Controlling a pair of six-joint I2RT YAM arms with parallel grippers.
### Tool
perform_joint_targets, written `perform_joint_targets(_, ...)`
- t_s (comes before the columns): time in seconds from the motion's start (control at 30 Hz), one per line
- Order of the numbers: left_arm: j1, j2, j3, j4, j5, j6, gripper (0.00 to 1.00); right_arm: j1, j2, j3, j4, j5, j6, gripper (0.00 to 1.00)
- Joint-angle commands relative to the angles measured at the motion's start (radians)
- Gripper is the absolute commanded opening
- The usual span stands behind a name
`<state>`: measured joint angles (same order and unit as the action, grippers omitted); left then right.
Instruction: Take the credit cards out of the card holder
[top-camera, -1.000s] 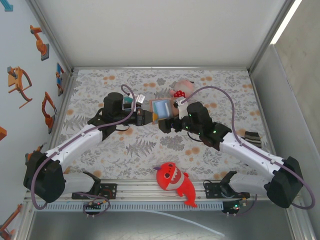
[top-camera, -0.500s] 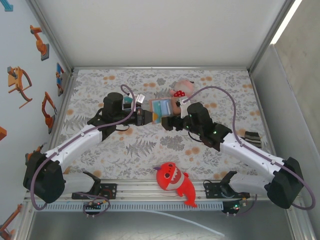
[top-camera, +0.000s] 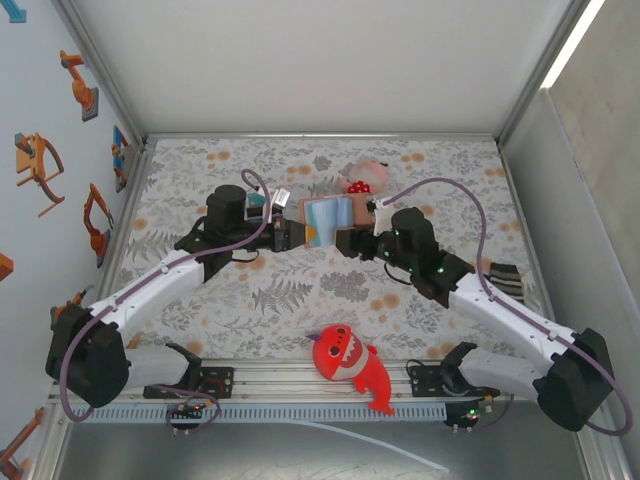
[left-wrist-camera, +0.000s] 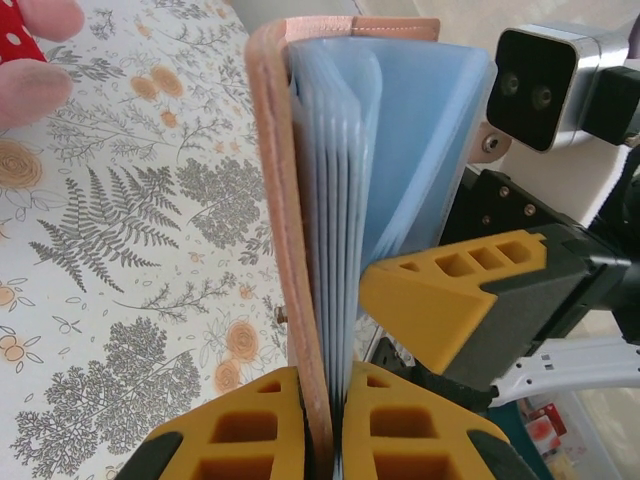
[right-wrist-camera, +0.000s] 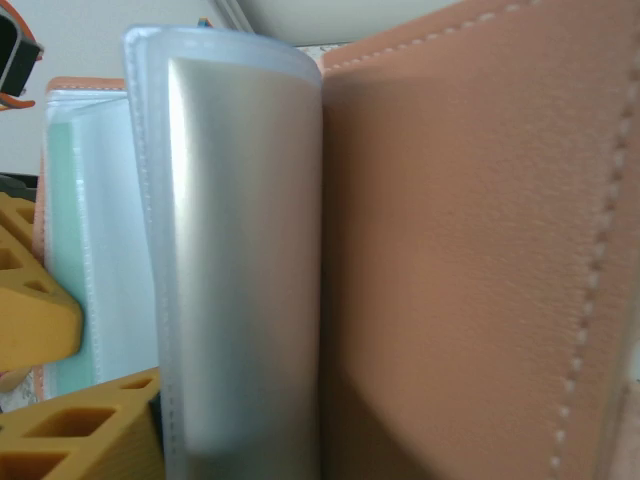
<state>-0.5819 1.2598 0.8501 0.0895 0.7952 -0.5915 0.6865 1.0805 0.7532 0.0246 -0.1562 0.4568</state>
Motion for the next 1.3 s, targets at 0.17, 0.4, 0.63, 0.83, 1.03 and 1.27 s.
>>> perform_joint_targets(0.17,-0.004,-0.039,0.025,0.003,0.041,0.031,0.00,-0.032,-0.011,-0.025,0.072,-0.042,0.040,0.62)
perform_joint_targets(0.4,-0.004,-0.033,0.171,-0.349,-0.081,0.184,0.00,-0.057,-0.005,-0.042,0.051,-0.004,0.058,0.67)
perform_joint_targets(0.63,-0.006,0.029,0.352,-0.732,-0.359,0.273,0.00,-0.077,-0.019,-0.063,0.015,0.039,0.080,0.74)
perform_joint_targets(0.83,-0.052,0.086,0.487,-0.939,-0.627,0.317,0.00,-0.077,-0.044,-0.052,-0.035,0.065,0.076,0.75)
perform_joint_targets(1.03,-0.111,0.143,0.533,-0.955,-0.660,0.316,0.00,-0.077,-0.056,-0.042,-0.061,0.065,0.084,0.73)
perform_joint_targets(1.27,-0.157,0.169,0.506,-0.856,-0.587,0.298,0.00,-0.075,-0.042,-0.032,0.003,-0.047,0.124,0.61)
